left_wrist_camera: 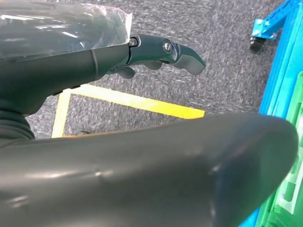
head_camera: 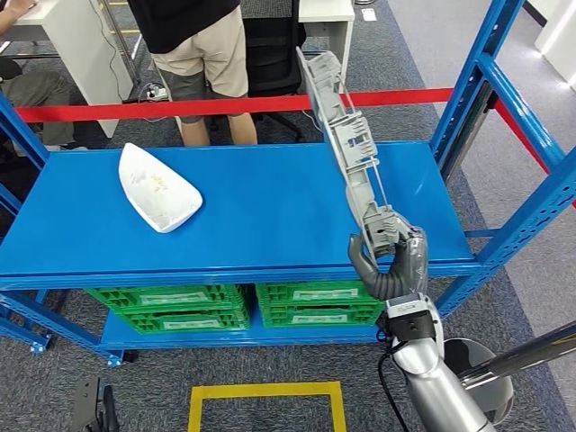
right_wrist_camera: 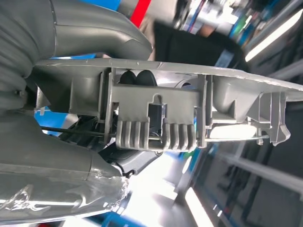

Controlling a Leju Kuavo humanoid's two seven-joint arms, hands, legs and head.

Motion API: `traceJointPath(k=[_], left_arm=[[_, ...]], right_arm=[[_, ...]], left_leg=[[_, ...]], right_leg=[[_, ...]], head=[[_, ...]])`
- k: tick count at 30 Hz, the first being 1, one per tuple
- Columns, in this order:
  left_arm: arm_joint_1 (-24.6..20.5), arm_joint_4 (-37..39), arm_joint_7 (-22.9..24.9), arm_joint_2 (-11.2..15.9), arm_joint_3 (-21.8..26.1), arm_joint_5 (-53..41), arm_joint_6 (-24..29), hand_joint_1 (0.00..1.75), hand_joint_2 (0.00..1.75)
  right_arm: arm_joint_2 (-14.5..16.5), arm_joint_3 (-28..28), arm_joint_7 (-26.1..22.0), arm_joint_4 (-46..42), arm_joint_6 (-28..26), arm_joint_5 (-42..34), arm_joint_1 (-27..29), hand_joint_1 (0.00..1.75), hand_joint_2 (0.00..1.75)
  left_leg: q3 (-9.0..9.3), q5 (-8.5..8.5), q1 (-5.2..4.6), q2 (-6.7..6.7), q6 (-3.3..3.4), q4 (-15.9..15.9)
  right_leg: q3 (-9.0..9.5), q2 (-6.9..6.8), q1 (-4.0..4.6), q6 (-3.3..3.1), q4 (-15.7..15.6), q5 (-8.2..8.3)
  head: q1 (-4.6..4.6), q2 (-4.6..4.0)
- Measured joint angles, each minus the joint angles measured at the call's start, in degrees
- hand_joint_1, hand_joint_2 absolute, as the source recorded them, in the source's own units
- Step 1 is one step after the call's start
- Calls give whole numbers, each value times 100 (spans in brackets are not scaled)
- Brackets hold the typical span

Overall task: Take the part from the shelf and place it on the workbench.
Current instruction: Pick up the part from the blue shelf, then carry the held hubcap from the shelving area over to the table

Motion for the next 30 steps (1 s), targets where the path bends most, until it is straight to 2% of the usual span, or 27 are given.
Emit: traceJointPath(k=[7, 16, 21, 25, 26, 27, 29, 30], left_arm=[[2, 0, 81, 1, 59, 148, -34, 0, 0], [15, 0, 219, 16, 161, 251, -156, 0, 0], [15, 0, 284, 22, 163, 223, -274, 0, 0], [8, 0, 348, 25, 163, 224, -423, 0, 0], [0, 0, 363, 23, 163, 224, -447, 0, 0], [-8, 0, 373, 21, 162, 220, -455, 0, 0], [-17, 0, 387, 18, 162, 210, -450, 0, 0], [-17, 0, 395, 19, 162, 205, -447, 0, 0]], right_arm=[[-74, 330, -30, -287, 942, -269, -234, 175, 175], [-126, 505, 283, -405, 3108, -1492, -323, 175, 175], [-129, 547, 337, -388, 3787, -1860, -326, 175, 175], [-132, 549, 299, -337, 4223, -2160, -353, 175, 175], [-134, 549, 276, -323, 4362, -2250, -361, 175, 175], [-137, 549, 251, -309, 4490, -2325, -367, 175, 175], [-143, 557, 203, -280, 4697, -2418, -369, 175, 175], [-145, 562, 187, -262, 4779, -2443, -364, 175, 175]], left_leg=[[-1, 0, 0, 0, 0, 0], [-12, -10, -14, -2, 16, 23], [-40, -44, -19, -3, 69, 81], [-56, -2, -12, 8, 157, 60], [-57, 29, 2, 16, 185, 29], [-63, 54, 16, 25, 206, -1], [-100, 84, 23, 35, 227, -11], [-127, 99, 23, 38, 226, -7]], right_leg=[[1, 1, 0, 1, -1, 1], [0, 1, -17, 21, -5, 7], [6, 0, -23, 68, -6, -3], [5, 2, -33, 155, -18, -12], [-18, -3, -32, 176, 51, -102], [-79, -8, -32, 190, 224, -264], [-312, -16, -36, 212, 885, -715], [-437, -16, -40, 226, 1247, -889]], head=[[1, 0], [-1, 0], [-1, 0], [-1, 0], [5, 0], [12, 0], [22, 0], [22, 0]])
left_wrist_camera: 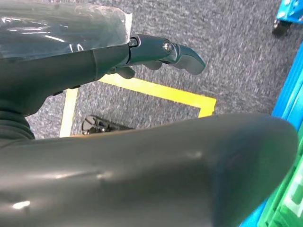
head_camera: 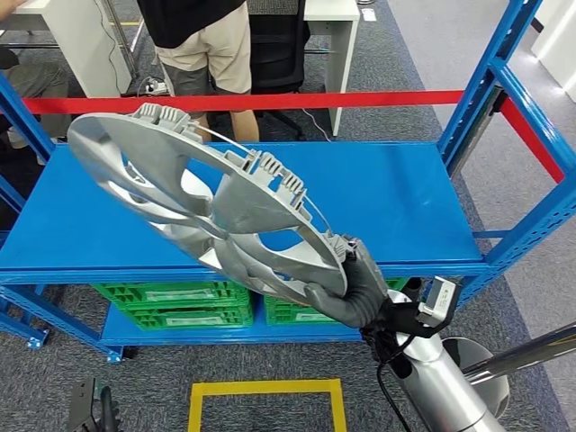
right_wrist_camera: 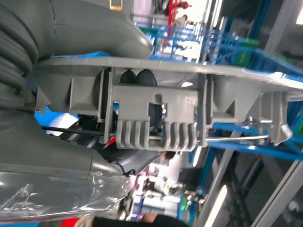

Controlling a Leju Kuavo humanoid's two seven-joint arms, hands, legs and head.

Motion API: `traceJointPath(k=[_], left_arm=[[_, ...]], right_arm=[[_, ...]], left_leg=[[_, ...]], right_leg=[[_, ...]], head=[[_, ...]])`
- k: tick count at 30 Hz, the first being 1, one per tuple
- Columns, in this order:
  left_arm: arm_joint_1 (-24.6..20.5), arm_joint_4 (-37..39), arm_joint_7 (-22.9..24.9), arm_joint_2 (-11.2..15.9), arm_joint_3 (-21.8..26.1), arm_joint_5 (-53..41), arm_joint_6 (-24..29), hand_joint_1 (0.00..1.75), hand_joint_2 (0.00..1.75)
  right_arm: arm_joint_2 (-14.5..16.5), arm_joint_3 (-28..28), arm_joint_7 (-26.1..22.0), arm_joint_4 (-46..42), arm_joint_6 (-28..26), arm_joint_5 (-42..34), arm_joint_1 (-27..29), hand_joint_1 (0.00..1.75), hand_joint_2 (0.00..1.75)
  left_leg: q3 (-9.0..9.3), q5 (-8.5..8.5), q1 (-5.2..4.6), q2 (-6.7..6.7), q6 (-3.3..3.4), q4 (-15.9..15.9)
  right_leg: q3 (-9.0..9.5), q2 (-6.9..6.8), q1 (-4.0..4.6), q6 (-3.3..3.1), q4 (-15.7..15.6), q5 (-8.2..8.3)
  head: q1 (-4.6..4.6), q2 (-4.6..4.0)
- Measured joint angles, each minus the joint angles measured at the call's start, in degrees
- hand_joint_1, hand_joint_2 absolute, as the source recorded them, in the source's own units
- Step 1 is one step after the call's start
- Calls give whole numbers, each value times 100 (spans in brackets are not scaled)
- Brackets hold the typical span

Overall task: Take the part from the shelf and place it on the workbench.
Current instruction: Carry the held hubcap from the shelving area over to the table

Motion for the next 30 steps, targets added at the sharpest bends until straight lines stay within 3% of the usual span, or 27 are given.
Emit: traceJointPath(k=[1, 2, 3, 5, 7, 10, 11, 12, 15, 16, 17, 18, 20, 22, 23, 25, 26, 27, 30], left_arm=[[0, 0, 8, 0, 0, -2, 1, 0, 0], [2, 0, 15, 1, 0, -2, -2, 0, 0], [3, 0, 20, 1, 1, 1, -11, 0, 0], [5, -1, 24, 2, 1, 10, -57, 0, 0], [6, -1, 26, 6, 1, 23, -130, 0, 0], [20, 1, 29, 4, -1, 32, -226, 0, 0], [30, 1, 32, 3, -1, 33, -256, 0, 0], [39, 2, 33, 2, -2, 38, -283, 0, 0], [36, 1, 7, 8, -2, 52, -347, 0, 0], [33, 0, -7, 9, -2, 52, -360, 0, 0], [31, -1, -16, 9, -2, 53, -372, 0, 0], [27, -2, -22, 9, -2, 52, -384, 0, 0], [9, -8, -29, 10, -2, 52, -401, 0, 0], [-16, -17, -36, 11, -2, 52, -407, 0, 0], [-25, -21, -40, 12, -2, 52, -407, 0, 0], [-30, -21, -62, 11, -2, 54, -402, 0, 0], [-32, -21, -86, 9, -3, 54, -396, 0, 0], [-36, -22, -118, 7, -3, 53, -387, 0, 0], [-54, -48, -284, 5, -6, 46, -353, 0, 0]], right_arm=[[-3, 4, -10, 18, 75, -18, 7, 175, 175], [-6, 7, -14, 34, 153, -37, 11, 175, 175], [-8, 6, -13, 45, 238, -62, 12, 175, 175], [-9, 5, -5, 55, 445, -146, -9, 175, 175], [-7, 7, 3, 67, 674, -263, -31, 175, 175], [0, 16, 53, 96, 888, -343, -48, 175, 175], [4, 19, 68, 107, 924, -344, -45, 175, 175], [10, 17, 71, 116, 938, -332, -33, 175, 175], [53, -5, 47, 125, 919, -232, 47, 175, 175], [70, -11, 43, 125, 912, -197, 78, 175, 175], [84, -15, 43, 125, 908, -173, 106, 175, 175], [93, -18, 43, 125, 906, -155, 128, 175, 175], [104, -24, 43, 125, 904, -142, 147, 175, 175], [117, -34, 43, 123, 898, -139, 148, 175, 175], [126, -40, 44, 123, 902, -144, 149, 175, 175], [145, -59, 75, 123, 946, -170, 162, 175, 175], [155, -75, 107, 123, 978, -181, 178, 175, 175], [165, -93, 144, 123, 1004, -174, 193, 175, 175], [195, -141, 231, 123, 1005, 26, 233, 175, 175]], left_leg=[[-30, 21, 1, 2, -4, 5], [-62, 44, 4, 3, -16, 12], [-98, 69, 12, 3, -35, 24], [-170, 118, 28, 0, -92, 65], [-221, 186, 34, -5, -173, 93], [-260, 298, 52, -23, -300, 55], [-291, 215, 61, -21, -331, 84], [-343, 16, 67, -16, -356, 213], [-549, -845, 72, 3, -398, 1216], [-567, -968, 72, 3, -403, 1541], [-512, -963, 71, 3, -401, 1718], [-358, -866, 70, 3, -388, 1696], [233, -674, 56, 2, -334, 1055], [786, -733, 24, -1, -278, 280], [914, -794, 6, -2, -254, 68], [914, -776, -3, 7, -193, -46], [879, -727, 2, 20, -147, -69], [827, -667, 10, 33, -98, -90], [584, -482, -3, 56, -15, -74]], right_leg=[[-62, 0, -5, 13, 229, -72], [-29, -1, -12, 23, 245, -28], [115, -2, -20, 31, 30, 117], [569, 1, -28, 32, -784, 442], [792, 39, -4, -33, -1249, 606], [679, 57, 26, -188, -1239, 713], [627, 40, 19, -251, -1235, 769], [566, 20, 10, -307, -1243, 835], [351, -22, 19, -379, -1234, 1011], [273, -34, 27, -381, -1222, 1064], [190, -45, 34, -379, -1205, 1112], [106, -52, 38, -371, -1182, 1158], [-31, -57, 46, -341, -1132, 1233], [-105, -57, 58, -282, -1095, 1300], [-123, -59, 58, -243, -1095, 1340], [-146, -59, 49, -161, -1118, 1415], [-169, -56, 45, -128, -1096, 1362], [-211, -51, 44, -104, -992, 1210], [-439, -41, 42, -73, -93, 416]], head=[[0, 0], [1, 0], [1, 0], [2, 0], [4, 0], [-2, 0], [-7, 0], [-13, 0], [-31, 0], [-31, 0], [-32, 0], [-33, 0], [-33, 0], [-29, 0], [-28, 0], [-25, 0], [-23, 0], [-14, 0], [14, 0]])
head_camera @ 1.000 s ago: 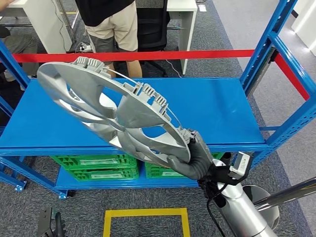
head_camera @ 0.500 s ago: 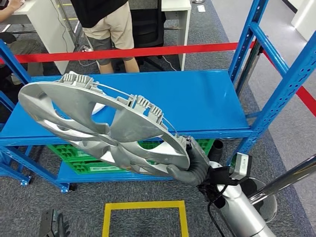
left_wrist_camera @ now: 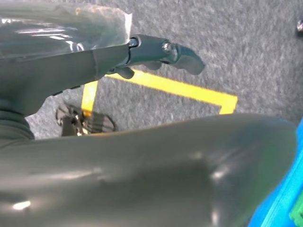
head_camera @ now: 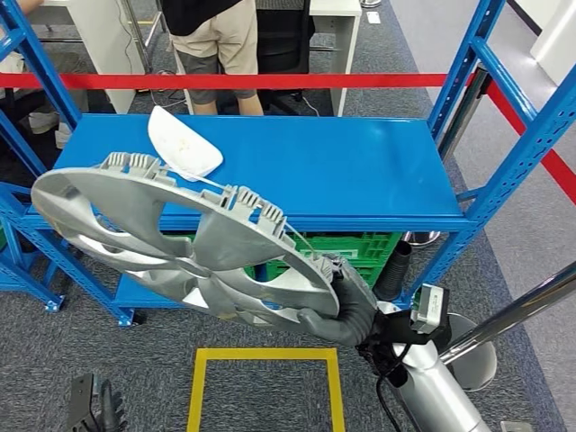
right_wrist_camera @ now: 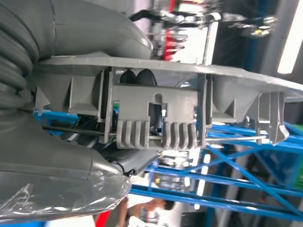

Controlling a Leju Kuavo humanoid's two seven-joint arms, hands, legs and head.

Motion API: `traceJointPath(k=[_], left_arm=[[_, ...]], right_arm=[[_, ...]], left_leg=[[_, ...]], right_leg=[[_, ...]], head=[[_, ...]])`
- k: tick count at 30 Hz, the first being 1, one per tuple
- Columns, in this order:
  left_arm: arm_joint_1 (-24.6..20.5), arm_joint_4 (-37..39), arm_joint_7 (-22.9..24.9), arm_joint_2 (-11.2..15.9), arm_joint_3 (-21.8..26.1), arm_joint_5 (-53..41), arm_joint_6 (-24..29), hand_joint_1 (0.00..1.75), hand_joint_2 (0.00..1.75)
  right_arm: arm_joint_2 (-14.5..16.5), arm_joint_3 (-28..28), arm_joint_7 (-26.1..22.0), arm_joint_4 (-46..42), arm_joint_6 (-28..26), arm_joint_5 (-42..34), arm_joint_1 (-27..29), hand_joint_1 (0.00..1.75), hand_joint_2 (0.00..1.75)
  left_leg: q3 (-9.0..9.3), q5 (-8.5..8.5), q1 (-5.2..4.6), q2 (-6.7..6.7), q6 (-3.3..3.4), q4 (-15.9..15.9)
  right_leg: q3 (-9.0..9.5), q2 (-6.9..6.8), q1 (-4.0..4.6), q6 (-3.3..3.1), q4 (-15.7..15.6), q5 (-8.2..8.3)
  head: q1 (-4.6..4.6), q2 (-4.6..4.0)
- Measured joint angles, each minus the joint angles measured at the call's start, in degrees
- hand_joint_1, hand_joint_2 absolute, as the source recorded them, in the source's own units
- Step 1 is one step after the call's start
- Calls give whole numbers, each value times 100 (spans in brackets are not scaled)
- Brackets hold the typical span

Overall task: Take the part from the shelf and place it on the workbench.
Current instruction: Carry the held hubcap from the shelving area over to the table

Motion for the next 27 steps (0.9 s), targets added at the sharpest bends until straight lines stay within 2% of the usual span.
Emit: traceJointPath(k=[1, 2, 3, 4, 5, 6, 7, 8, 9, 10, 11, 12, 13, 14, 15, 16, 17, 18, 19, 20, 21, 22, 23, 24, 26, 27], left_arm=[[-6, -19, -101, 2, -2, -5, 8, 0, 0], [-17, -45, -233, 4, -8, -12, 8, 0, 0], [-35, -80, -391, 6, -16, -22, -9, 0, 0], [-62, -126, -558, 7, -28, -39, -39, 0, 0], [-102, -185, -719, 5, -48, -66, -65, 0, 0], [-151, -260, -867, 3, -80, -107, -82, 0, 0], [-206, -343, -998, 1, -123, -154, -83, 0, 0], [-263, -434, -1116, -2, -174, -203, -73, 0, 0], [-314, -539, -1228, -4, -236, -250, -64, 0, 0], [-357, -649, -1328, -4, -296, -287, -56, 0, 0], [-393, -771, -1418, -8, -363, -316, -52, 0, 0], [-417, -908, -1488, -15, -443, -338, -48, 0, 0], [-438, -1048, -1532, -23, -526, -350, -38, 0, 0], [-454, -1192, -1554, -32, -618, -354, -16, 0, 0], [-464, -1330, -1560, -37, -709, -356, 21, 0, 0], [-471, -1451, -1557, -41, -795, -355, 63, 0, 0], [-473, -1561, -1553, -45, -877, -355, 104, 0, 0], [-477, -1654, -1548, -51, -953, -355, 131, 0, 0], [-487, -1737, -1540, -56, -1025, -355, 142, 0, 0], [-505, -1807, -1531, -61, -1094, -355, 141, 0, 0], [-533, -1860, -1521, -64, -1158, -355, 129, 0, 0], [-566, -1896, -1513, -67, -1218, -353, 115, 0, 0], [-597, -1915, -1507, -68, -1270, -349, 102, 0, 0], [-620, -1922, -1497, -69, -1315, -342, 89, 0, 0], [-640, -1905, -1466, -78, -1386, -305, 65, 0, 0], [-647, -1887, -1442, -84, -1415, -276, 56, 0, 0]], right_arm=[[10, -15, 42, 1, -25, 89, 18, 175, 175], [21, -28, 104, 4, -50, 156, 36, 175, 175], [34, -44, 176, 12, -75, 202, 49, 175, 175], [51, -63, 241, 25, -89, 230, 53, 175, 175], [68, -85, 291, 42, -92, 246, 49, 175, 175], [86, -110, 321, 62, -92, 260, 38, 175, 175], [100, -133, 336, 87, -91, 275, 26, 175, 175], [109, -154, 335, 119, -90, 286, 15, 175, 175], [115, -173, 327, 163, -88, 299, 9, 175, 175], [117, -191, 317, 215, -87, 312, 7, 175, 175], [121, -209, 307, 275, -86, 328, 7, 175, 175], [128, -229, 302, 330, -86, 347, 8, 175, 175], [140, -247, 299, 373, -84, 364, 14, 175, 175], [155, -269, 298, 407, -80, 379, 24, 175, 175], [169, -290, 297, 429, -77, 390, 41, 175, 175], [181, -309, 300, 447, -74, 401, 60, 175, 175], [190, -328, 308, 464, -72, 409, 77, 175, 175], [195, -346, 319, 475, -74, 418, 90, 175, 175], [198, -363, 332, 482, -79, 426, 101, 175, 175], [200, -382, 344, 484, -86, 432, 113, 175, 175], [200, -406, 351, 474, -96, 438, 130, 175, 175], [198, -433, 355, 458, -107, 440, 152, 175, 175], [196, -460, 356, 441, -116, 440, 178, 175, 175], [193, -487, 357, 421, -123, 440, 208, 175, 175], [188, -532, 357, 396, -120, 440, 276, 175, 175], [187, -552, 357, 388, -112, 438, 306, 175, 175]], left_leg=[[-97, 58, -11, 3, 7, 22], [-202, 119, -22, 6, 11, 49], [-309, 177, -32, 8, 10, 81], [-411, 232, -38, 8, 4, 114], [-509, 285, -41, 7, -7, 150], [-592, 332, -49, 5, -27, 190], [-656, 386, -48, 4, -55, 217], [-699, 446, -42, 4, -89, 226], [-724, 513, -35, 4, -126, 213], [-740, 577, -25, 4, -162, 181], [-759, 564, -17, 4, -198, 165], [-792, 441, -14, 3, -233, 219], [-846, 209, -8, 2, -267, 383], [-915, -95, 1, 2, -299, 666], [-989, -372, 8, 2, -327, 1038], [-1040, -538, 14, 2, -351, 1412], [-1037, -561, 19, 2, -368, 1684], [-962, -464, 26, 1, -382, 1799], [-788, -304, 36, 1, -393, 1711], [-523, -179, 49, 0, -403, 1440], [-198, -163, 56, -6, -407, 1034], [98, -233, 56, -17, -384, 622], [295, -332, 48, -27, -350, 315], [386, -406, 30, -36, -299, 135], [318, -349, 17, -20, -185, 79], [256, -286, 20, -5, -127, 73]], right_leg=[[-47, 1, 0, 6, 330, -139], [-34, 2, 1, 6, 537, -141], [58, 3, 3, 0, 564, -21], [236, 4, 6, -18, 394, 153], [500, 4, 16, -50, 59, 284], [799, 2, 32, -85, -377, 321], [1045, 2, 50, -116, -770, 284], [1207, 4, 73, -144, -1054, 227], [1264, 8, 93, -167, -1201, 199], [1239, 11, 93, -196, -1237, 237], [1192, 5, 85, -237, -1250, 313], [1133, -5, 69, -282, -1267, 394], [1057, -16, 51, -319, -1280, 479], [970, -24, 45, -343, -1274, 553], [878, -27, 44, -355, -1260, 619], [783, -31, 42, -353, -1240, 682], [683, -34, 38, -345, -1213, 742], [576, -36, 29, -330, -1176, 796], [465, -38, 16, -309, -1130, 846], [364, -38, 4, -282, -1078, 887], [276, -39, 2, -250, -1021, 921], [209, -41, 2, -212, -976, 958], [165, -43, 6, -175, -949, 1001], [134, -46, 7, -136, -947, 1053], [86, -41, -5, -58, -976, 1129], [46, -37, -10, -27, -935, 1041]], head=[[4, 0], [5, 0], [8, 0], [9, 0], [8, 0], [8, 0], [4, 0], [4, 0], [3, 0], [4, 0], [4, 0], [-3, 0], [-11, 0], [-20, 0], [-27, 0], [-29, 0], [-30, 0], [-30, 0], [-30, 0], [-32, 0], [-36, 0], [-35, 0], [-37, 0], [-33, 0], [-32, 0], [-26, 0]])
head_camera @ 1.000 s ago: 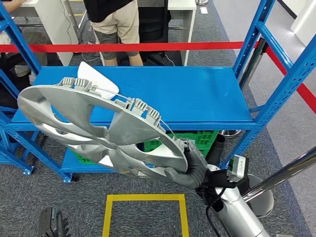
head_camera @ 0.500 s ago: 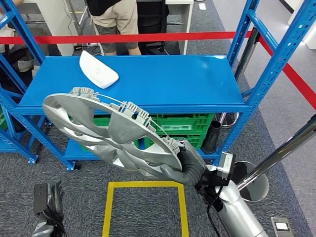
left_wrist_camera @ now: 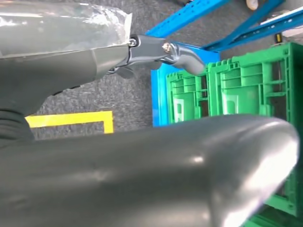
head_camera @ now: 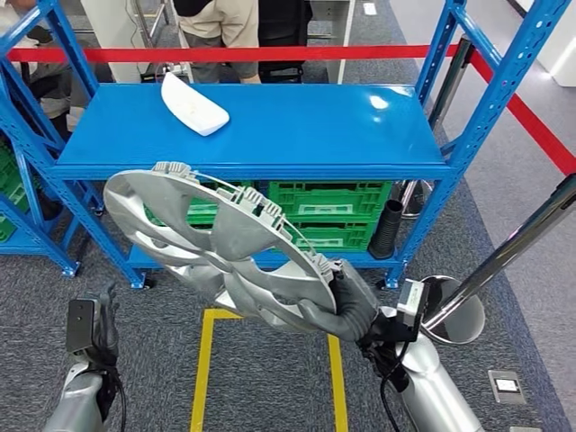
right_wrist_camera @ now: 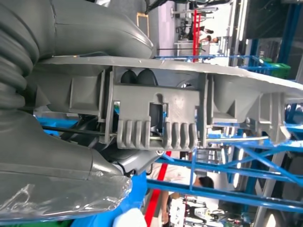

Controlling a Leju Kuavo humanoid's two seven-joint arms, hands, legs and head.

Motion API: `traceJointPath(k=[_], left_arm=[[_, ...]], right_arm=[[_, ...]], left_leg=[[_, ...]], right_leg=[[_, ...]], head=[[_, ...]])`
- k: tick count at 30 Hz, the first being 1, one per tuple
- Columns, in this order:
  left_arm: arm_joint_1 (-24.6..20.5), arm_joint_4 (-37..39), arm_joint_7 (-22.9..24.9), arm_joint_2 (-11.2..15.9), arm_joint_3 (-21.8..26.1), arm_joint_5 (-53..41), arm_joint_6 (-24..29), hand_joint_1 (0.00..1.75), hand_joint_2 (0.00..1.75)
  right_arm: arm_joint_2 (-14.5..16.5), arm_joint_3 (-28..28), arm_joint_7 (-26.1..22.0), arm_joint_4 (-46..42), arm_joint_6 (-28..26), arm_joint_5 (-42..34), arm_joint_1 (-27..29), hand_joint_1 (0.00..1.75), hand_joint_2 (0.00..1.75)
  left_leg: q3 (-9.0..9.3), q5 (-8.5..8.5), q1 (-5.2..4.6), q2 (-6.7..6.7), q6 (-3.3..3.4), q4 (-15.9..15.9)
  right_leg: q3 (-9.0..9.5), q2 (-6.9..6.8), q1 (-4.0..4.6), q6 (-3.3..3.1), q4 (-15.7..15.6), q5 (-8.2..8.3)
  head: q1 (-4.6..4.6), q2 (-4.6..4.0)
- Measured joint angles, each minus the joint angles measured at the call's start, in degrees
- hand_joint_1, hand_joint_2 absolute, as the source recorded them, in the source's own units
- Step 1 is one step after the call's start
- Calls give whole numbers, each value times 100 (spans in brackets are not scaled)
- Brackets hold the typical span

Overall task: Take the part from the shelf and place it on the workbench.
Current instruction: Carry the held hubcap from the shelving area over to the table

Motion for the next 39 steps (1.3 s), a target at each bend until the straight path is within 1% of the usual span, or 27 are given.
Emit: traceJointPath(k=[1, 3, 4, 5, 6, 7, 9, 11, 12, 14, 15, 17, 19, 20, 21, 22, 24, 26, 27, 29, 30, 32, 34, 35, 36, 37, 39], left_arm=[[-8, 23, 27, -4, -22, 32, -7, 0, 0], [-20, 93, 106, -4, -45, 107, -13, 0, 0], [-21, 150, 160, -2, -47, 147, -16, 0, 0], [-15, 220, 214, -1, -46, 186, -19, 0, 0], [-6, 294, 266, 1, -44, 218, -21, 0, 0], [3, 369, 327, 3, -42, 252, -30, 0, 0], [23, 541, 506, 15, -33, 342, -106, 0, 0], [58, 727, 729, 41, -16, 436, -201, 0, 0], [80, 816, 829, 55, -3, 463, -224, 0, 0], [121, 984, 1024, 84, 26, 493, -221, 0, 0], [145, 1064, 1114, 96, 44, 506, -211, 0, 0], [218, 1208, 1278, 122, 93, 543, -160, 0, 0], [332, 1348, 1478, 151, 168, 609, -52, 0, 0], [399, 1410, 1579, 163, 214, 646, 8, 0, 0], [464, 1466, 1668, 173, 258, 679, 56, 0, 0], [522, 1513, 1736, 180, 299, 703, 91, 0, 0], [592, 1580, 1827, 192, 368, 731, 158, 0, 0], [638, 1639, 1890, 203, 428, 749, 210, 0, 0], [663, 1667, 1905, 207, 450, 755, 223, 0, 0], [698, 1706, 1914, 199, 481, 750, 226, 0, 0], [698, 1719, 1911, 192, 493, 738, 222, 0, 0], [696, 1733, 1891, 177, 508, 704, 216, 0, 0], [705, 1742, 1863, 179, 518, 671, 216, 0, 0], [709, 1747, 1853, 178, 521, 654, 218, 0, 0], [712, 1751, 1843, 178, 522, 640, 220, 0, 0], [712, 1754, 1829, 177, 524, 631, 221, 0, 0], [711, 1759, 1794, 172, 527, 623, 226, 0, 0]], right_arm=[[-1, -16, 0, -3, 15, -3, 21, 175, 175], [-4, -39, -2, -1, 63, -17, 32, 175, 175], [-6, -47, -5, 4, 90, -28, 30, 175, 175], [-8, -54, -11, 11, 114, -43, 25, 175, 175], [-9, -59, -18, 21, 133, -58, 20, 175, 175], [-13, -63, -26, 33, 154, -72, 12, 175, 175], [-29, -69, -56, 59, 194, -93, -15, 175, 175], [-50, -72, -115, 85, 233, -101, -61, 175, 175], [-60, -73, -151, 98, 248, -104, -81, 175, 175], [-83, -79, -208, 130, 264, -114, -96, 175, 175], [-95, -81, -221, 146, 269, -119, -98, 175, 175], [-109, -81, -227, 176, 279, -120, -94, 175, 175], [-111, -76, -229, 201, 289, -121, -76, 175, 175], [-111, -75, -230, 211, 290, -122, -59, 175, 175], [-111, -75, -229, 221, 291, -122, -45, 175, 175], [-111, -75, -228, 229, 292, -122, -35, 175, 175], [-111, -75, -226, 236, 296, -122, -28, 175, 175], [-110, -73, -220, 238, 299, -121, -39, 175, 175], [-110, -72, -215, 238, 300, -120, -44, 175, 175], [-111, -74, -199, 239, 301, -115, -45, 175, 175], [-113, -77, -192, 239, 302, -110, -44, 175, 175], [-115, -80, -181, 239, 305, -101, -49, 175, 175], [-115, -74, -176, 242, 308, -93, -54, 175, 175], [-115, -70, -173, 247, 308, -91, -54, 175, 175], [-115, -68, -169, 253, 308, -89, -53, 175, 175], [-115, -67, -164, 259, 307, -89, -53, 175, 175], [-115, -66, -157, 263, 306, -87, -53, 175, 175]], left_leg=[[-72, 70, 6, 17, 50, -12], [-231, 191, -2, 51, 119, -15], [-311, 247, -16, 71, 135, -12], [-386, 299, -31, 98, 144, -8], [-456, 348, -46, 126, 147, -1], [-517, 390, -59, 156, 145, 7], [-601, 454, -88, 227, 127, 29], [-635, 504, -110, 312, 83, 52], [-644, 527, -113, 365, 51, 58], [-661, 559, -101, 457, -19, 62], [-679, 511, -92, 432, -55, 97], [-808, 193, -66, 257, -122, 455], [-1054, -235, -48, 97, -174, 1187], [-1139, -349, -45, 70, -189, 1483], [-1139, -358, -44, 59, -195, 1597], [-1037, -268, -42, 50, -193, 1490], [-613, 1, -27, -67, -162, 800], [-321, 130, -12, -257, -114, 275], [-284, 125, -12, -313, -92, 192], [-317, 172, -8, -244, -35, 165], [-337, 201, 1, -188, 12, 133], [-402, 279, 24, -65, 108, 69], [-485, 335, 12, 55, 141, 64], [-526, 358, 8, 120, 141, 69], [-563, 381, 5, 185, 138, 76], [-596, 403, 4, 249, 131, 84], [-640, 436, 0, 369, 108, 105]], right_leg=[[-58, 5, -2, 24, 139, -188], [-224, 8, -6, 46, 756, -739], [-298, 9, -6, 52, 1132, -924], [-328, 9, -5, 53, 1424, -980], [-289, 7, -3, 46, 1554, -908], [-158, -1, 2, 28, 1481, -755], [373, -122, 43, -49, 791, -517], [878, -278, 104, -131, 20, -560], [992, -303, 128, -155, -188, -618], [992, -215, 125, -206, -309, -606], [973, -164, 111, -240, -339, -568], [919, -70, 77, -309, -374, -472], [836, 41, 73, -335, -355, -409], [792, 104, 73, -334, -332, -384], [744, 167, 72, -328, -299, -366], [696, 228, 71, -322, -258, -354], [604, 332, 67, -302, -162, -352], [515, 428, 71, -248, -81, -346], [477, 478, 68, -207, -62, -328], [420, 573, 60, -111, -58, -277], [382, 551, 65, -72, -34, -308], [228, 355, 71, -14, 282, -602], [-18, 140, 50, 36, 976, -1048], [-108, 101, 38, 59, 1295, -1177], [-123, 83, 28, 75, 1463, -1196], [-28, 67, 22, 84, 1410, -1108], [461, -68, 25, 66, 724, -807]], head=[[8, 0], [40, 0], [55, 0], [65, 0], [72, 0], [74, 0], [78, 0], [75, 0], [76, 0], [76, 0], [76, 0], [67, 0], [55, 0], [53, 0], [52, 0], [51, 0], [52, 0], [55, 0], [55, 0], [54, 0], [59, 0], [105, 0], [151, 0], [155, 0], [158, 0], [160, 0], [162, 0]])
